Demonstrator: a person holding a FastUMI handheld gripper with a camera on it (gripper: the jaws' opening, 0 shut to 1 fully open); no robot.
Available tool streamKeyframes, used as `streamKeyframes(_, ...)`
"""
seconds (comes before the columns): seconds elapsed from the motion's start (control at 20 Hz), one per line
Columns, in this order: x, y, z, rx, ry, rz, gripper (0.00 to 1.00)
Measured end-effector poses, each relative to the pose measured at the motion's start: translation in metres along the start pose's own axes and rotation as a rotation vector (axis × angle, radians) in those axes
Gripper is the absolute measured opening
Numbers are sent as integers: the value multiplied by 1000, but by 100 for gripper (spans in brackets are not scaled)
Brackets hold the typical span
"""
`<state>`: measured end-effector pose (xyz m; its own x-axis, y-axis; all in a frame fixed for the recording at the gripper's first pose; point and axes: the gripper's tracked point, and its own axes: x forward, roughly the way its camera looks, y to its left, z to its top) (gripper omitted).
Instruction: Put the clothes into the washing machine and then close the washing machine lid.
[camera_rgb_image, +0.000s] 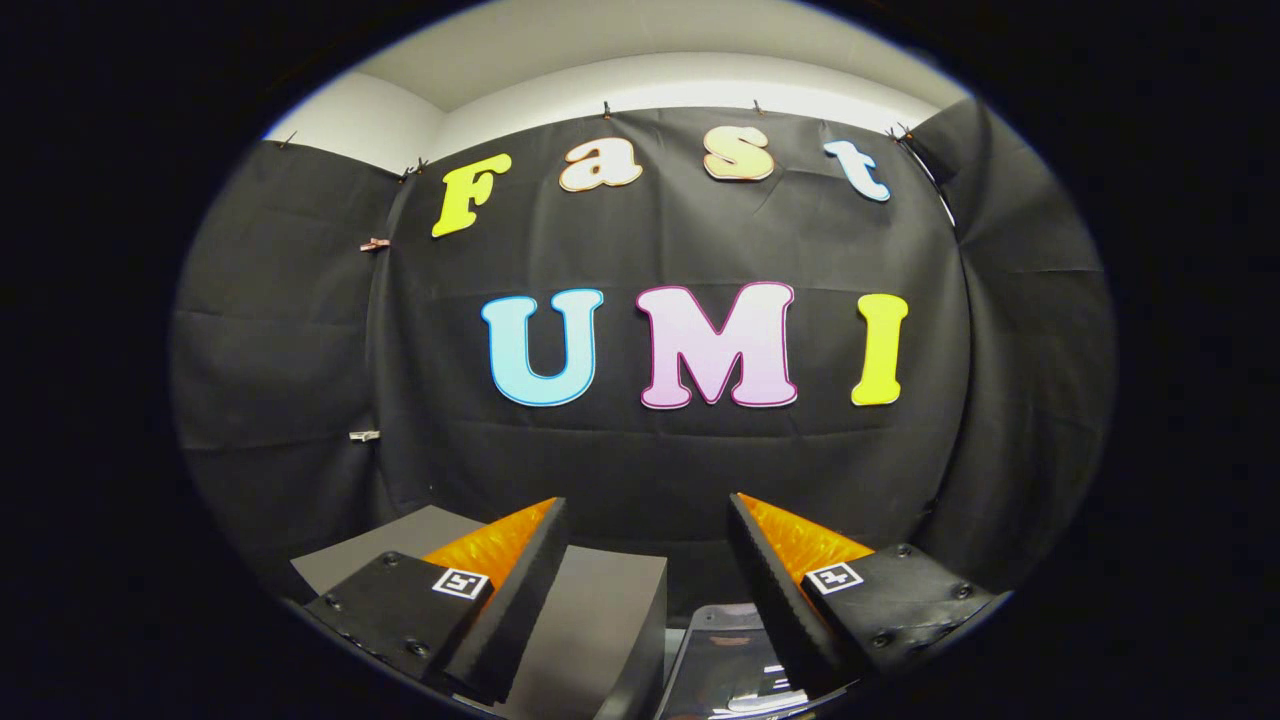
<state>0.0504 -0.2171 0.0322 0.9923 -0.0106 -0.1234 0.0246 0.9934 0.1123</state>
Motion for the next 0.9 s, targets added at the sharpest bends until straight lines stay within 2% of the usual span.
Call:
streamKeyframes(0.45, 4, -15, -15, -40, 37, -34, 99)
streamKeyframes(0.9, -2, 21, -16, -73, 34, 32, 99)
